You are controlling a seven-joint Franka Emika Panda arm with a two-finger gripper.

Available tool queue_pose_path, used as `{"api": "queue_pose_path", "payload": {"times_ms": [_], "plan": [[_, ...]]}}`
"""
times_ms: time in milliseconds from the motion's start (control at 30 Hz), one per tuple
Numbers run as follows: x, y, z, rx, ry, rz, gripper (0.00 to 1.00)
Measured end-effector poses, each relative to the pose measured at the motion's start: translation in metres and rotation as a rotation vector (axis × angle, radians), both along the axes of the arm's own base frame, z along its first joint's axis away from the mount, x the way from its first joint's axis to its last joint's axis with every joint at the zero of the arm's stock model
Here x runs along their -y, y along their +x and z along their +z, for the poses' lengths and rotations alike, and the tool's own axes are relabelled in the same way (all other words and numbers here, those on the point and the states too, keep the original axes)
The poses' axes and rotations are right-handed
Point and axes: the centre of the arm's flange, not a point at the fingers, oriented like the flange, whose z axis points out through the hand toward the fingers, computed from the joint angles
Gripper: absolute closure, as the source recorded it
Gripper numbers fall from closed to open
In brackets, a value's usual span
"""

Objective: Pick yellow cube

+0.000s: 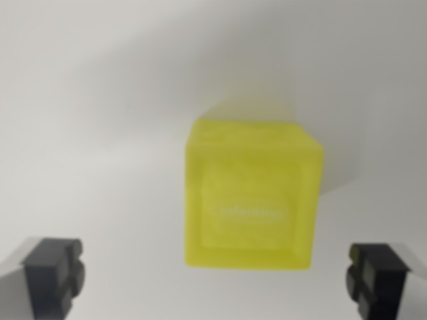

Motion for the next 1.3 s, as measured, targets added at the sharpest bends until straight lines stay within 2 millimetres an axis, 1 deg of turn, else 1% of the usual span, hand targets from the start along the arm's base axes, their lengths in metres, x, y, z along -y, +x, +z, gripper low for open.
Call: {"api": "queue_pose_path", "payload": {"times_ms": [367,1300], "plan": [[0.011,-0.002,-0.018,0.003,0.000,-0.027,0.00],[0.012,-0.003,-0.064,0.005,0.000,-0.035,0.00]]}}
